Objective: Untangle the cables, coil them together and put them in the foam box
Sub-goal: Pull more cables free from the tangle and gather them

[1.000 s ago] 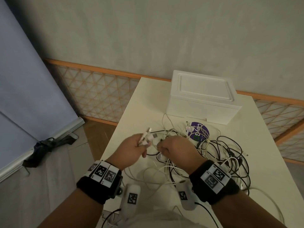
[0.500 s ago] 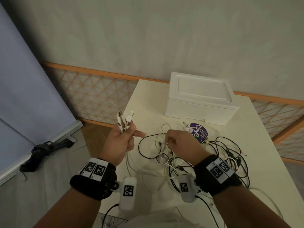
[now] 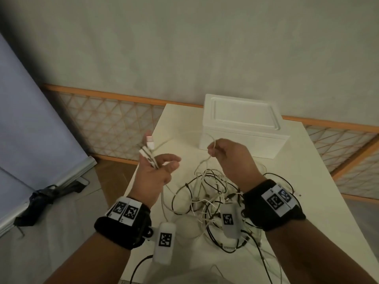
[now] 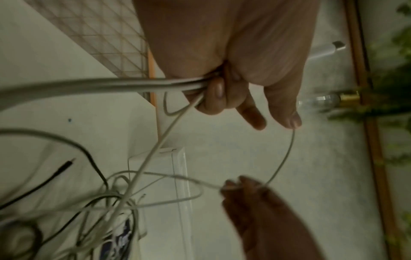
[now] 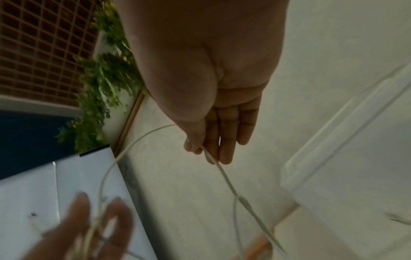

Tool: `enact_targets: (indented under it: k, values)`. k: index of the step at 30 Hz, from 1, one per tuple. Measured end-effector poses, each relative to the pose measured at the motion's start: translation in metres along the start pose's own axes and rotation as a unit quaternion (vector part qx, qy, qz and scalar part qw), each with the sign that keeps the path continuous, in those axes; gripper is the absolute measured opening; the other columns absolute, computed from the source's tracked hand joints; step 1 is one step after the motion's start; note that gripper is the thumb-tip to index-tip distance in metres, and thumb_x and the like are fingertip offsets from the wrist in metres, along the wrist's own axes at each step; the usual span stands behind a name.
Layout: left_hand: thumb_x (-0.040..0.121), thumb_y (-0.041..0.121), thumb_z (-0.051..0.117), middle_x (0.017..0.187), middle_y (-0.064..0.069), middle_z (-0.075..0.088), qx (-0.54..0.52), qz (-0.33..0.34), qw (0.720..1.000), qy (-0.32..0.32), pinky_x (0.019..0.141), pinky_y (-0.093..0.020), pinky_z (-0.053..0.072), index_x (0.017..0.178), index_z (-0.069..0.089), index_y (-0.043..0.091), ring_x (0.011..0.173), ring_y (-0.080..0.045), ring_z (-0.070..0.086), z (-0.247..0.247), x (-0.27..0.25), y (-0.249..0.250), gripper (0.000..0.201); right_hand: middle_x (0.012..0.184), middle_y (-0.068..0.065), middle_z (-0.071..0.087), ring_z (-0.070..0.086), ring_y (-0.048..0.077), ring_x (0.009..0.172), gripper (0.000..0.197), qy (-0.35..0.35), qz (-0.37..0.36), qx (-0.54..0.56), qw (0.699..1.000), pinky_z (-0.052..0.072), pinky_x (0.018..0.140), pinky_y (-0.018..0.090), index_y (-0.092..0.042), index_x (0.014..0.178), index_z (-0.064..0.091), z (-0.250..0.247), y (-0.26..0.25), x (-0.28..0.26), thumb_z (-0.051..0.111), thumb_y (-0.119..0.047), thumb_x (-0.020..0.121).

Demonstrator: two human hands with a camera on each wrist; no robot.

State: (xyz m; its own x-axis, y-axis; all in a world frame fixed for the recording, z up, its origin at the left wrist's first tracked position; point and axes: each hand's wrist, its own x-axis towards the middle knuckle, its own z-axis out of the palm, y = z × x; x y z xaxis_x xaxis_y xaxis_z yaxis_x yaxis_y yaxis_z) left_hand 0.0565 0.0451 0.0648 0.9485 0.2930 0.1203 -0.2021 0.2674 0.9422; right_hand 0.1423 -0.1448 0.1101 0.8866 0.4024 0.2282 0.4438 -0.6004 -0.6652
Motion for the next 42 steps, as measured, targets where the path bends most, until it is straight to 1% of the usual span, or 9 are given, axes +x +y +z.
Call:
enact_targets:
  k: [3,4,8,14,20,26,30,35,42]
  values:
    - [0.074,-0.013,0.068,0.135,-0.013,0.055,0.086,-0.029,0.995,-0.043,0.046,-0.017,0.042,0.147,0.008,0.048,0.062,0.007,0.041,0.028,0.009,0.001,0.112,0.076,-0.001,0.070,0.069,0.017,0.076,0.019,0.014,-0.015,0.128,0.992,0.055,0.081,0.043,-0.028,0.079,0.063,-0.010,-0.014,0.007,0.062,-0.012,0.089]
    - [0.075,-0.014,0.068,0.140,-0.012,0.050,0.102,-0.035,0.993,-0.053,0.056,-0.021,0.050,0.149,0.006,0.043,0.103,-0.017,0.041,0.036,0.014,0.000,0.112,0.075,-0.002,0.070,0.069,0.016,0.074,0.024,0.013,-0.019,0.158,0.987,0.056,0.080,0.044,-0.032,0.077,0.061,-0.011,-0.017,0.008,0.063,-0.010,0.088]
    - [0.075,-0.014,0.069,0.107,-0.003,0.069,0.122,-0.017,0.991,-0.050,0.082,-0.033,0.055,0.138,0.031,0.044,0.089,-0.015,0.070,0.060,0.032,-0.001,0.094,0.075,-0.007,0.067,0.067,0.009,0.071,0.023,0.051,-0.043,0.209,0.976,0.056,0.075,0.035,-0.033,0.082,0.061,-0.005,-0.017,0.011,0.065,-0.012,0.087]
    - [0.080,-0.011,0.064,0.079,0.001,0.073,0.029,-0.003,0.999,-0.032,0.059,-0.023,0.051,0.130,0.045,0.038,0.074,-0.010,0.069,0.073,0.045,0.024,0.073,0.096,-0.002,0.067,0.065,0.009,0.087,0.027,-0.077,-0.016,0.250,0.965,0.053,0.078,0.026,-0.017,0.109,0.055,0.020,0.013,0.008,0.068,-0.021,0.086]
    - [0.077,-0.003,0.069,0.083,-0.005,0.075,0.022,-0.010,1.000,-0.011,0.041,-0.015,0.034,0.128,0.044,0.040,0.069,-0.008,0.065,0.074,0.052,0.026,0.070,0.084,0.005,0.067,0.058,0.012,0.081,0.022,-0.032,-0.120,0.040,0.991,0.044,0.074,0.016,-0.002,0.082,0.071,0.025,0.036,0.020,0.064,-0.022,0.088]
    - [0.073,-0.008,0.073,0.099,0.035,0.066,0.132,-0.042,0.990,-0.038,0.097,-0.045,0.050,0.150,0.021,0.028,0.107,-0.016,0.066,0.060,0.052,0.012,0.100,0.070,-0.006,0.063,0.059,0.002,0.066,0.021,0.053,-0.045,0.158,0.985,0.047,0.064,0.019,-0.006,0.083,0.064,-0.018,0.013,0.026,0.055,-0.021,0.095]
    - [0.071,-0.016,0.071,0.123,0.003,0.063,0.118,-0.081,0.986,-0.088,0.074,-0.025,0.056,0.148,0.025,0.032,0.095,-0.014,0.070,0.067,0.048,0.003,0.101,0.073,0.005,0.066,0.064,0.014,0.061,0.016,0.053,-0.002,0.316,0.947,0.054,0.056,0.026,-0.010,0.083,0.059,-0.032,-0.011,0.026,0.050,-0.013,0.097]
    - [0.075,-0.016,0.067,0.077,0.006,0.073,0.100,-0.035,0.993,-0.057,0.064,-0.011,0.049,0.134,0.048,0.019,0.068,-0.003,0.069,0.083,0.045,0.015,0.071,0.079,0.008,0.062,0.062,0.017,0.066,0.010,0.074,-0.018,0.326,0.942,0.055,0.060,0.031,-0.018,0.089,0.053,-0.016,-0.002,0.022,0.061,-0.024,0.089]
    - [0.075,-0.003,0.073,0.084,-0.008,0.075,0.062,0.009,0.998,-0.018,0.049,-0.011,0.040,0.125,0.051,0.034,0.067,-0.006,0.065,0.079,0.053,0.026,0.066,0.078,-0.011,0.059,0.054,0.006,0.075,0.013,-0.152,-0.019,-0.006,0.988,0.036,0.065,0.010,-0.010,0.092,0.067,0.017,0.026,0.005,0.060,-0.021,0.091]
